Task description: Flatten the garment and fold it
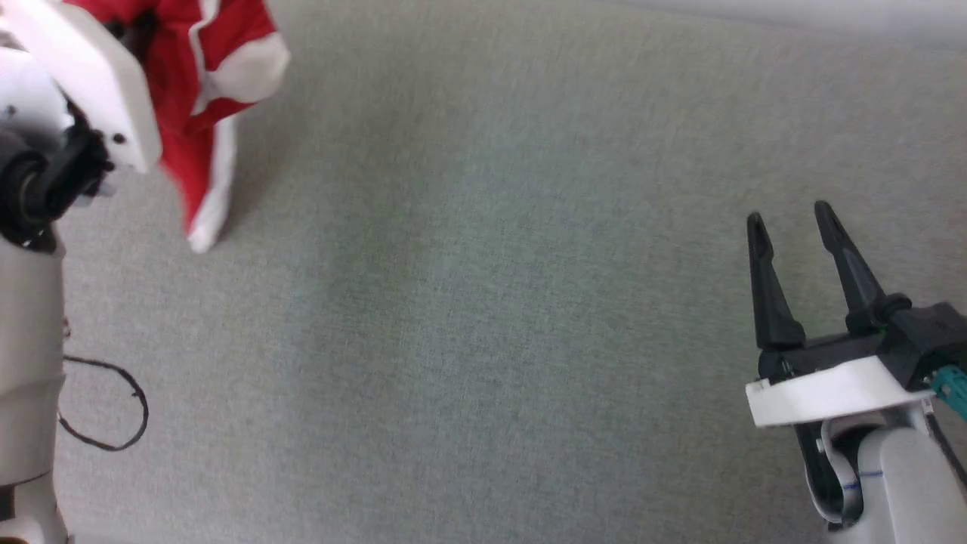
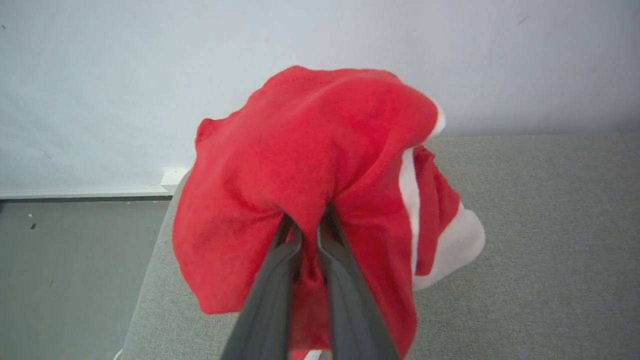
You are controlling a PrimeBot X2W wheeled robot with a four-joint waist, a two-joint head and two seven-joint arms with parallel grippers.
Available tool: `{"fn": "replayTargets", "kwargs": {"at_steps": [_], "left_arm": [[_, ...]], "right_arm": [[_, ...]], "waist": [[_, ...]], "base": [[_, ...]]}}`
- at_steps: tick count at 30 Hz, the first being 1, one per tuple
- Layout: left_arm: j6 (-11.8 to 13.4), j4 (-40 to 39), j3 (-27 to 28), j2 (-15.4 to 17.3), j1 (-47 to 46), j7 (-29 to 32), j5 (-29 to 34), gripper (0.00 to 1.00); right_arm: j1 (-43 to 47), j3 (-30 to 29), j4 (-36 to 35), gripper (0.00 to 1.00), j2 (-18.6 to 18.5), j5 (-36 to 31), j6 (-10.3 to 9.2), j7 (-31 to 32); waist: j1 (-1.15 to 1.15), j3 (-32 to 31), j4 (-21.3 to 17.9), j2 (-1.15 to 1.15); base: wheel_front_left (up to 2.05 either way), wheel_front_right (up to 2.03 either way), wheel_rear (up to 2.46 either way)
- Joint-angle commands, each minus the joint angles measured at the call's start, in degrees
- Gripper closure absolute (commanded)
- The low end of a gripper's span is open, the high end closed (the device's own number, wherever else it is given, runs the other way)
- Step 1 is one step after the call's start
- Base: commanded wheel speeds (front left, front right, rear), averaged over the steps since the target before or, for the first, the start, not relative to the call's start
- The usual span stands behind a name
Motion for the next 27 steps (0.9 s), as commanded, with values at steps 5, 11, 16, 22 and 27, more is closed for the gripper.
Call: {"fn": "replayTargets", "kwargs": {"at_steps": [5, 11, 16, 22, 27], "left_arm": [[-0.99, -3.86, -3.62, -1.12, -2.37, 0.92, -3.21, 1.0], [-1.23, -7.32, -8.12, -4.8, -3.85, 1.53, -6.71, 1.0], [-1.32, -9.78, -13.23, -8.54, -4.05, 1.24, -9.27, 1.0], [-1.35, -10.66, -18.53, -13.29, -2.31, -0.6, -10.95, 1.0], [-1.34, -9.27, -21.59, -15.58, 0.01, -3.34, -9.85, 1.0]], "right_arm": [[2.75, -1.15, 1.47, 0.0, 0.56, 0.7, -0.05, -1.03], [5.05, -2.17, 2.06, 0.0, 0.64, 2.12, -0.05, -1.42], [5.93, -2.83, 2.1, 0.0, 0.65, 2.79, -0.05, -1.62], [5.41, -4.41, 1.17, 0.0, 0.66, 3.25, -0.05, -1.76], [4.62, -6.09, 0.06, 0.0, 0.66, 2.97, -0.05, -1.6]], "waist": [[0.01, -10.68, -5.07, 0.0], [0.01, -13.93, -7.45, 0.0], [0.01, -15.32, -9.83, 0.0], [0.01, -15.38, -13.81, 0.0], [0.01, -14.61, -16.55, 0.0]], "base": [[0.0, 0.0, 0.0], [0.0, 0.0, 0.0], [0.0, 0.0, 0.0], [0.0, 0.0, 0.0], [0.0, 0.0, 0.0]]}}
